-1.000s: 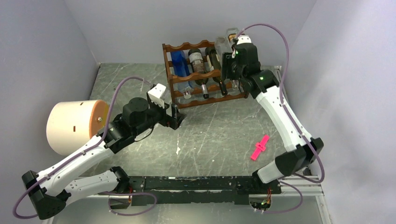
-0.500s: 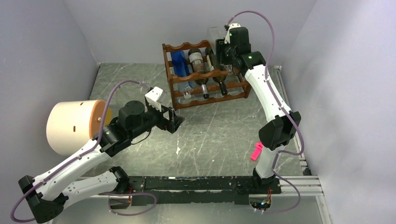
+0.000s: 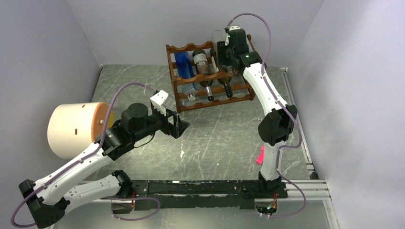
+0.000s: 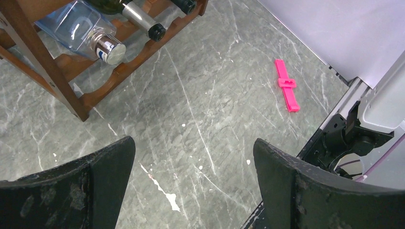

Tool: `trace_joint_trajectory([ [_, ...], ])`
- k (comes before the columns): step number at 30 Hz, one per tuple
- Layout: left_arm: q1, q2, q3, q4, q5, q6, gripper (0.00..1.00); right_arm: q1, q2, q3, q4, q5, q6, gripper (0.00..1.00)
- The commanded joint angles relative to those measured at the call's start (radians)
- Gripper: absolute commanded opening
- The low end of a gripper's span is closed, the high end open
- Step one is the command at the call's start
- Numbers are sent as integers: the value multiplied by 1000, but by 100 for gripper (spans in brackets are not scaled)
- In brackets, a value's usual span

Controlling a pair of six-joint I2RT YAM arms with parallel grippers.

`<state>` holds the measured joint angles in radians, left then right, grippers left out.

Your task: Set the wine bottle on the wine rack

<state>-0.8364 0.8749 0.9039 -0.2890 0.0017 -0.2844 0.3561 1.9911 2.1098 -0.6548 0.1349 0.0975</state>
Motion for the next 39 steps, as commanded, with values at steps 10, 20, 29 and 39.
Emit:
trace_joint_trajectory([
  [10, 1, -35, -3, 42, 10, 39, 97, -5, 15, -4, 80, 31, -35, 40],
  [20, 1, -45, 54, -45, -134, 111, 97, -6, -49, -37, 81, 11, -54, 76],
  [29, 1, -41, 131, -123, -412, 161, 97, -6, -163, -104, 140, 4, -27, 81],
  [39, 81, -6, 176, -192, -627, 77, 97, 12, -491, -433, 309, -169, 103, 78],
])
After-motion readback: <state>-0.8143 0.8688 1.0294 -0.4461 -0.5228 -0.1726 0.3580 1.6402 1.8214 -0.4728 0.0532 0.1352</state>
